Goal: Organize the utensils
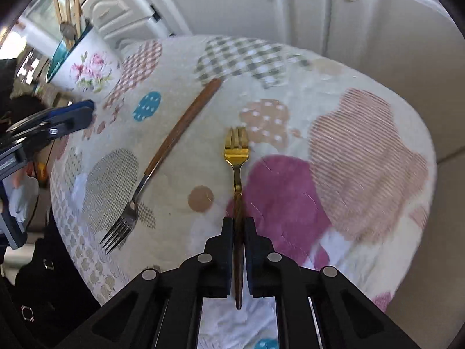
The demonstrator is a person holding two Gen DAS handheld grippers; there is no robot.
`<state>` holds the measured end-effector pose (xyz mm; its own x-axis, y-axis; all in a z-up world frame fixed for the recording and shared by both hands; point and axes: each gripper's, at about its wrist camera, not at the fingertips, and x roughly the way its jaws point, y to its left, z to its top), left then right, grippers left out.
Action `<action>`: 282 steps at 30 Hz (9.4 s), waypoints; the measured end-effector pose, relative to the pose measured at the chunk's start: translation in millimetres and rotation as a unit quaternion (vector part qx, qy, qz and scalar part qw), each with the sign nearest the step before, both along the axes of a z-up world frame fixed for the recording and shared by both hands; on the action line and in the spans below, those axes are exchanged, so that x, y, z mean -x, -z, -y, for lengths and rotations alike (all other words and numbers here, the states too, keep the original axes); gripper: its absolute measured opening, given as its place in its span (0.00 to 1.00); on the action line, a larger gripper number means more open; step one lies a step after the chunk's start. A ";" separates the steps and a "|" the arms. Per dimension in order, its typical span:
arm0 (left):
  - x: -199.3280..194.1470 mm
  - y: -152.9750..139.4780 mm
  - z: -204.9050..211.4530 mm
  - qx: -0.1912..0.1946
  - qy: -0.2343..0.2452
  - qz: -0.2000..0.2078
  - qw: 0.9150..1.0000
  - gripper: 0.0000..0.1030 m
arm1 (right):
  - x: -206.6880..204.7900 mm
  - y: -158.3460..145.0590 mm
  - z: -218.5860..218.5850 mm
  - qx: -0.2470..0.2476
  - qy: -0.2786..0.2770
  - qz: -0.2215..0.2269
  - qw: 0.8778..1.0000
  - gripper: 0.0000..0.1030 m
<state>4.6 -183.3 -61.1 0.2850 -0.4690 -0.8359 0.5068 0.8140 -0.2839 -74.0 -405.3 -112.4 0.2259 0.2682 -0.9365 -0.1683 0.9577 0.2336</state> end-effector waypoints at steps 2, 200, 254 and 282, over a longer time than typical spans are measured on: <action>-5.2 5.5 16.6 0.001 0.010 -0.005 1.000 0.30 | 8.8 -9.2 -1.4 -0.011 0.023 0.011 1.000 0.17; 39.7 -146.8 -181.8 0.002 -0.210 0.196 0.958 0.35 | -30.3 -167.1 -235.7 -0.040 -0.010 0.269 0.962 0.42; 67.0 -150.0 -181.5 -0.051 -0.246 0.252 0.935 0.35 | -12.9 -179.8 -248.0 -0.008 -0.014 0.277 0.961 0.54; 66.8 -148.0 -181.4 -0.053 -0.250 0.247 0.935 0.35 | -14.2 -178.8 -251.9 -0.005 -0.011 0.276 0.961 0.56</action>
